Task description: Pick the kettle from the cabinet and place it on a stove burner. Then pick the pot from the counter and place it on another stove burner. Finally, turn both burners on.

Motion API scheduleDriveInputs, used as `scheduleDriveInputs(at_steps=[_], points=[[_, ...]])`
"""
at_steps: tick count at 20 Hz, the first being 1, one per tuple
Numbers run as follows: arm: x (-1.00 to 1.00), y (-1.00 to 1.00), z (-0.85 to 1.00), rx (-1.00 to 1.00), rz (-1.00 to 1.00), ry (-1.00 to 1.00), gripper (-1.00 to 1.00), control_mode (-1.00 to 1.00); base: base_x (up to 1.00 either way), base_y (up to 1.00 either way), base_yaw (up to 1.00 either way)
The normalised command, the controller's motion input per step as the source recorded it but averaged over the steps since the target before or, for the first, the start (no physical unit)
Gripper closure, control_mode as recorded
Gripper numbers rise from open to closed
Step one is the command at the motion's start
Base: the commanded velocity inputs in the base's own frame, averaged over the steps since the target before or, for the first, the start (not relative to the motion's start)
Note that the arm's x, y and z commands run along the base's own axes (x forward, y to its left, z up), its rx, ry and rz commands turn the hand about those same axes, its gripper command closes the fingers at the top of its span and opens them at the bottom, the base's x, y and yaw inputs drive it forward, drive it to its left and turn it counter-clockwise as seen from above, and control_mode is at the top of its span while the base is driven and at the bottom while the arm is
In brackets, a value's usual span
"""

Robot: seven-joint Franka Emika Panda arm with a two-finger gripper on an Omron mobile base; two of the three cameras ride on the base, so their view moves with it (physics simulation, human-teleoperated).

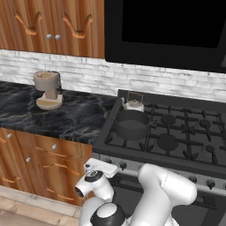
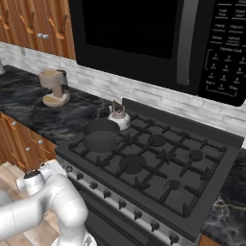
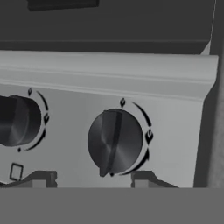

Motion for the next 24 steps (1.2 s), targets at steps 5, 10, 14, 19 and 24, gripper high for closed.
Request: scheduleDriveInputs(at_steps=[5,10,14,19,24], points=[[0.00,0.01,-0.45,-0.05,0.00,0.06,-1.00,-1.00,0.00,0.00,0.00],[-0.16,0.01,-0.57,-0.06,0.00,0.04,-1.00,-1.00,0.00,0.00,0.00],[-0.51,0.00,-0.58,-0.02,0.00,0.00,-1.00,-1.00,0.00,0.00,0.00],[-0.27,0.20,-0.63,-0.08,0.01,0.00,-1.00,-1.00,0.00,0.00,0.00],[-0.08,0.26,-0.66,-0.12,0.04,0.00,-1.00,-1.00,0.00,0.00,0.00]])
